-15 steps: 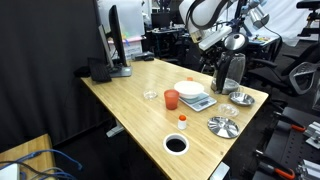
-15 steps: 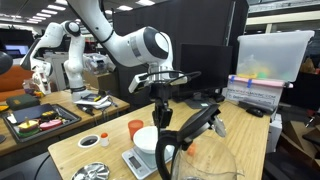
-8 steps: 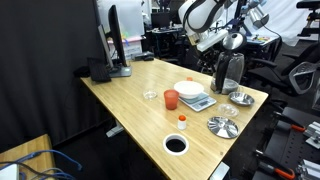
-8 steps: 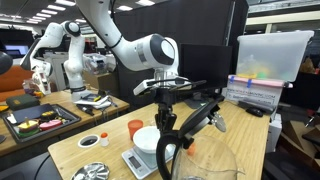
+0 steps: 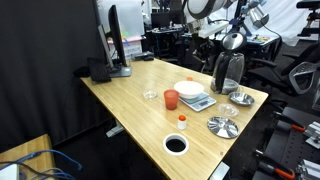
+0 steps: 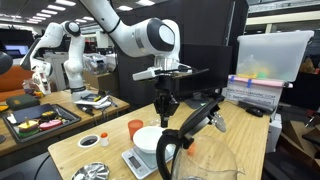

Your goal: Put the white bowl on the scale, open the lid on the electric kettle

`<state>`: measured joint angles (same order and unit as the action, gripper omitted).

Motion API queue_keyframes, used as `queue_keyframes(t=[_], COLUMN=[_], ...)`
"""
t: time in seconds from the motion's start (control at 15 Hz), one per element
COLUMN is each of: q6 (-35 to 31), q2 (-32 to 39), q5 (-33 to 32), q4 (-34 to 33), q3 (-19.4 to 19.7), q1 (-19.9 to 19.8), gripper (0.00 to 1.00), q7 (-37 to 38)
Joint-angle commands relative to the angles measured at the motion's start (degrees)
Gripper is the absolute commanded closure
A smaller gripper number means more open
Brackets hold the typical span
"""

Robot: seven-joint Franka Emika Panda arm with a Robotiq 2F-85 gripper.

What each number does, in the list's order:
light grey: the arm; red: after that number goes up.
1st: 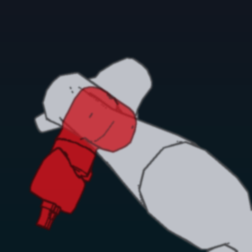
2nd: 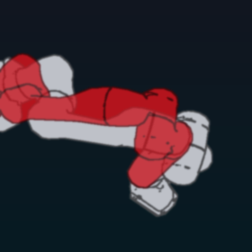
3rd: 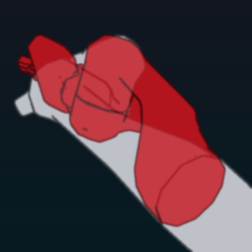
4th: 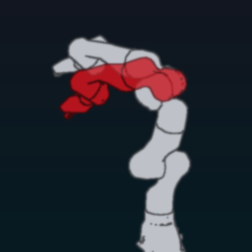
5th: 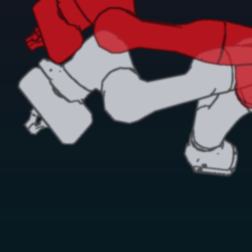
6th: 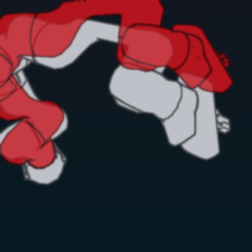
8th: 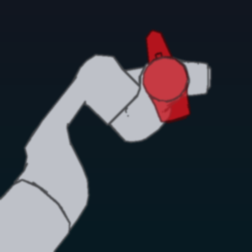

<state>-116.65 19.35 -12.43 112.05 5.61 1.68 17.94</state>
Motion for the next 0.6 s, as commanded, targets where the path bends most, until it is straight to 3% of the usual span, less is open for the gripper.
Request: queue_keyframes(t=[0.0,0.07,0.13,0.2,0.27,0.33,0.53], q6=[-2.70,-2.73,-2.59,-1.89,-0.99,-0.46,-0.45], q2=[-3.47,-4.40,-4.95,-5.56,-5.98,-4.16,-5.01], q5=[2.14,4.19,4.70,4.75,5.41,3.76,4.12], q4=[3.37,3.99,4.31,4.55,4.66,2.77,3.58], q3=[-1.33,-2.01,-2.23,-2.45,-2.82,-1.84,-2.36], q1=[-2.04,-2.78,-2.92,-2.95,-3.19,-2.11,-2.41], gripper=[0.80,0.84,0.82,0.63,0.56,0.74,0.57], q7=[-8.76,-13.07,-16.09,-19.40,-22.81,-17.05,-20.68])
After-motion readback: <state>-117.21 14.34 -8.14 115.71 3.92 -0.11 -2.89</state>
